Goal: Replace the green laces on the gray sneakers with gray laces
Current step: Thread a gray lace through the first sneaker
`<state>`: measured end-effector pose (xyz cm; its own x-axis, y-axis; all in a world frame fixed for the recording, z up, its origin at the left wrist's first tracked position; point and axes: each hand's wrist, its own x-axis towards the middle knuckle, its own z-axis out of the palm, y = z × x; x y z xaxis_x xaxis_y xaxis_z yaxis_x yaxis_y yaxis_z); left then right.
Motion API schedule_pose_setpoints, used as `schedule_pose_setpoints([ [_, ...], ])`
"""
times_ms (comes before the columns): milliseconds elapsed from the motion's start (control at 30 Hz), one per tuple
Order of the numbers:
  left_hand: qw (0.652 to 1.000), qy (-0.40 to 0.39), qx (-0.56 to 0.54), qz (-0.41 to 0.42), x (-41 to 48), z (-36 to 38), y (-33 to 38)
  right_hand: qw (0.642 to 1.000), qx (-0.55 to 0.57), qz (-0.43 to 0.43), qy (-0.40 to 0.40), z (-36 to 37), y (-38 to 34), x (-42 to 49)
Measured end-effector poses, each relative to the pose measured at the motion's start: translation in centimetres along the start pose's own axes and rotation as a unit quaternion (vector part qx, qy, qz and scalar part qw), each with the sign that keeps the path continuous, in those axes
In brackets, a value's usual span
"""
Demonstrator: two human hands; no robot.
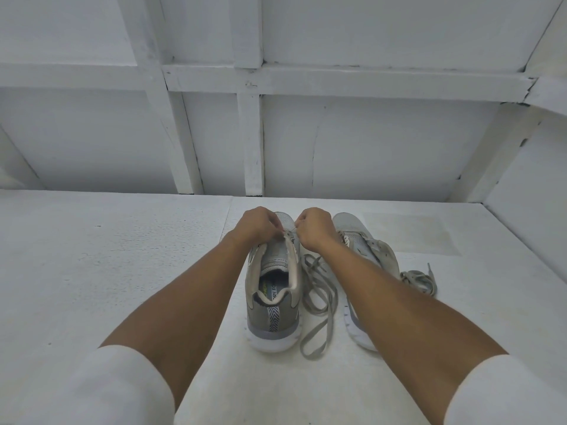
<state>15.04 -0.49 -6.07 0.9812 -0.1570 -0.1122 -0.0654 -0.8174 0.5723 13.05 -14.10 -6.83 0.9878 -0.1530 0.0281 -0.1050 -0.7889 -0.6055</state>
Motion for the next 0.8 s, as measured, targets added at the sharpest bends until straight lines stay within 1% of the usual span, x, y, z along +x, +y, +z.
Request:
schedule_pose_setpoints([
  [467, 1.0, 0.008, -0.005, -0.01, 0.1, 0.3, 0.0, 1.0, 0.023, -0.012, 0.001, 0.3, 0.4, 0.1],
  [800, 1.0, 0.012, -0.007, -0.009, 0.1, 0.5, -0.1, 0.999, 0.048, 0.009, -0.004, 1.0, 0.3, -0.4],
])
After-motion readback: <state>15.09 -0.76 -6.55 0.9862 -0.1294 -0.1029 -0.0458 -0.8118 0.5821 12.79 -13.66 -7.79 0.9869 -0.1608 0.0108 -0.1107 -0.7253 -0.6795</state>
